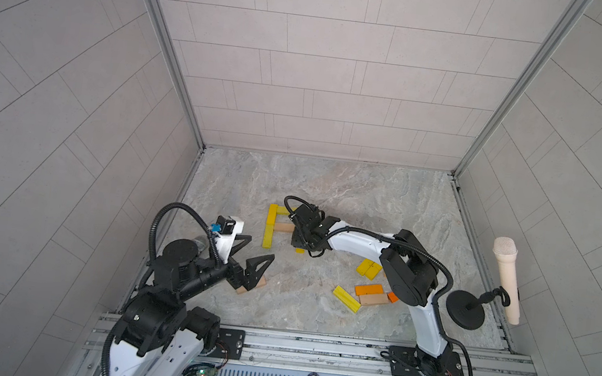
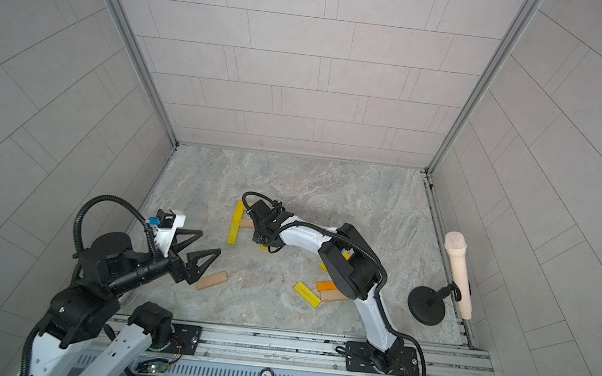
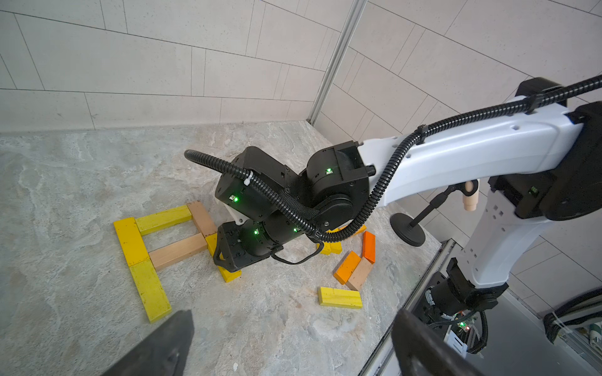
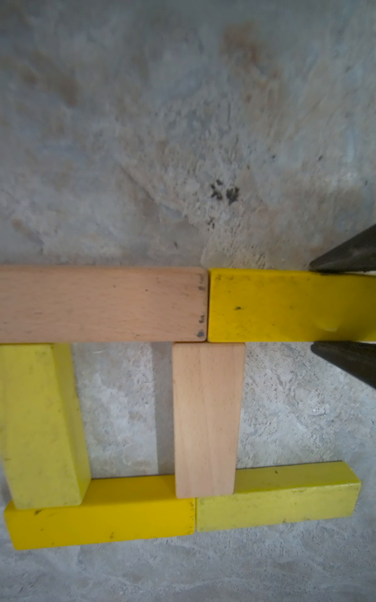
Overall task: Assemble the number 8 with building blocks
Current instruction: Assemble the building block at the center of the board.
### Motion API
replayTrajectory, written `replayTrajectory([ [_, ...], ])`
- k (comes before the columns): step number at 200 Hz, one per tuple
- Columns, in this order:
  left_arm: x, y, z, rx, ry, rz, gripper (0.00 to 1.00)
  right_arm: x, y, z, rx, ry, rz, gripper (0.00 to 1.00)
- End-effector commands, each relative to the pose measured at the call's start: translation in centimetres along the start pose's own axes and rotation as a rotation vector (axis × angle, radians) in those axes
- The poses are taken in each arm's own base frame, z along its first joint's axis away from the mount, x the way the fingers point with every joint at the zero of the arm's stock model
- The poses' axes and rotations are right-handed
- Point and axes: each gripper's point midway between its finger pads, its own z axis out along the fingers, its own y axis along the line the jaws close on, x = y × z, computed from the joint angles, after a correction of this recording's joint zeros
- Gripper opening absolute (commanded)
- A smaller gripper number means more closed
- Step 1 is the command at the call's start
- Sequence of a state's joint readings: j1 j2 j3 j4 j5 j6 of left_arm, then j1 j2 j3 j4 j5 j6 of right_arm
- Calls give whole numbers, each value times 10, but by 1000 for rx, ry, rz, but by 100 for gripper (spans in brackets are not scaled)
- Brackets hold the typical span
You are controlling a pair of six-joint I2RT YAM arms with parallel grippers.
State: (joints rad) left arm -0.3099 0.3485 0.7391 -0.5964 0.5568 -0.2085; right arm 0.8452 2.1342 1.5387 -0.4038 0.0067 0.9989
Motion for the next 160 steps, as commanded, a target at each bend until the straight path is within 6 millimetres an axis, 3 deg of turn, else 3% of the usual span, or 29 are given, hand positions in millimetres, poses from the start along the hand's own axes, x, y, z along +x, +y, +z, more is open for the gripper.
replayTrajectory([
  [1,1,-2,-1,9,2,18,100,1,-10,8,45,2,1,36],
  [87,2,-1,1,8,12,13,100,-2,-6,0,14,-16,4,47],
  [160,0,15,5,-70,-7,-24,100,-7,1,-40,-75,-66,-95,61],
])
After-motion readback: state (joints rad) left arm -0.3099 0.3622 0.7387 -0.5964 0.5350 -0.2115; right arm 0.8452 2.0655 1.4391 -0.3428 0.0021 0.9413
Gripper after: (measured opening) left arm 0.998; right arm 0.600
